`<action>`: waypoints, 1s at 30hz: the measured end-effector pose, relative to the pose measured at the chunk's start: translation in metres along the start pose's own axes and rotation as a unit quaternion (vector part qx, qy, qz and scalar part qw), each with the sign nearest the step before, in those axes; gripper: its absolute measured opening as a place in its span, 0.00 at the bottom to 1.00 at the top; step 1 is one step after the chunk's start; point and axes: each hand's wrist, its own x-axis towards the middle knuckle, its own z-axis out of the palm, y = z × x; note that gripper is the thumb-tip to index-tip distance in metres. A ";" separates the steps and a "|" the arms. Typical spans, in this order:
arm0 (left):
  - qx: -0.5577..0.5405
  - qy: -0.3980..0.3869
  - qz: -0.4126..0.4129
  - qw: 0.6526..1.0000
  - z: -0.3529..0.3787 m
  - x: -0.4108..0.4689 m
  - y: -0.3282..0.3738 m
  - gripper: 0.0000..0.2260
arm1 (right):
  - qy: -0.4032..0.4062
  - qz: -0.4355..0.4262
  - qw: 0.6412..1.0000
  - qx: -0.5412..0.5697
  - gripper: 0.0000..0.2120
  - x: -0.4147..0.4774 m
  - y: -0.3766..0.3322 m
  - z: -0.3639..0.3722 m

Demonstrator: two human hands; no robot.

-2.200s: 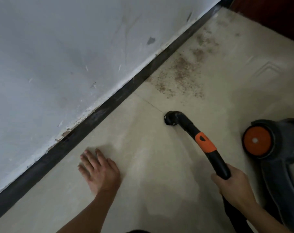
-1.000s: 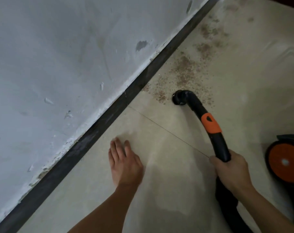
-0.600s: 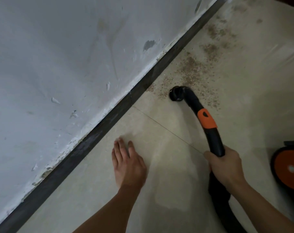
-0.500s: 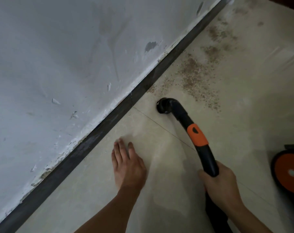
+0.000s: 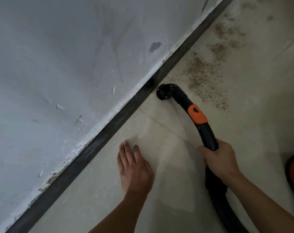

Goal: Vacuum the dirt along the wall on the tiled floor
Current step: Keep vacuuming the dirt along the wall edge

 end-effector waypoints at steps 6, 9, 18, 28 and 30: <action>0.016 0.001 0.003 1.000 0.000 0.001 -0.002 0.24 | 0.022 0.022 0.998 0.049 0.07 0.027 -0.022 0.003; 0.016 0.000 0.000 1.000 0.000 0.000 -0.001 0.24 | -0.028 0.007 1.000 0.013 0.09 -0.007 -0.012 0.013; 0.005 0.012 0.007 1.000 0.000 0.002 -0.002 0.24 | 0.030 -0.003 0.999 0.017 0.07 0.037 -0.036 0.011; 0.006 0.011 0.007 1.000 0.001 0.002 -0.001 0.23 | -0.006 -0.006 0.999 -0.034 0.07 -0.011 0.001 -0.004; 0.010 0.012 0.005 1.000 0.002 0.002 -0.002 0.23 | 0.035 0.003 0.999 -0.018 0.06 0.021 -0.011 -0.011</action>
